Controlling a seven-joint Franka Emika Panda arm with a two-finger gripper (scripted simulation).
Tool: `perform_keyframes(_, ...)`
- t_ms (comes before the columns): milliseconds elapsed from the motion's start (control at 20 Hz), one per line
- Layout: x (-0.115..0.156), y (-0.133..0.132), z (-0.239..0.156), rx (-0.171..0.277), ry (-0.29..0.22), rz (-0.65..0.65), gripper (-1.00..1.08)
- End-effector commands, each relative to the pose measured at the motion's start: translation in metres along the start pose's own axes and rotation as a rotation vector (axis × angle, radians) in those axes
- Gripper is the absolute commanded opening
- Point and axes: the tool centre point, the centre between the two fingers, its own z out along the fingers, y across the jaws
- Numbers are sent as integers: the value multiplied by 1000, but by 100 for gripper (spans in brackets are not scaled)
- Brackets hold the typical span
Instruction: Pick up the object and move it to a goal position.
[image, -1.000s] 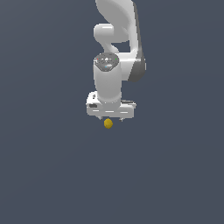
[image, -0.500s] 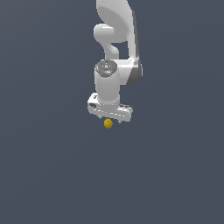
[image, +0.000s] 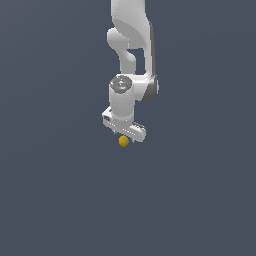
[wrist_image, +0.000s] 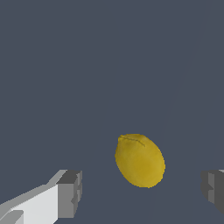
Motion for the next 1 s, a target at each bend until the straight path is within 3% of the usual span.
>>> perform_keyframes(0, -4, 4, 6, -2, 4, 46, 100)
perform_keyframes(350, -10, 12, 16, -6, 10, 114, 100)
perform_keyframes(950, -11, 13, 37, -6, 10, 118, 100)
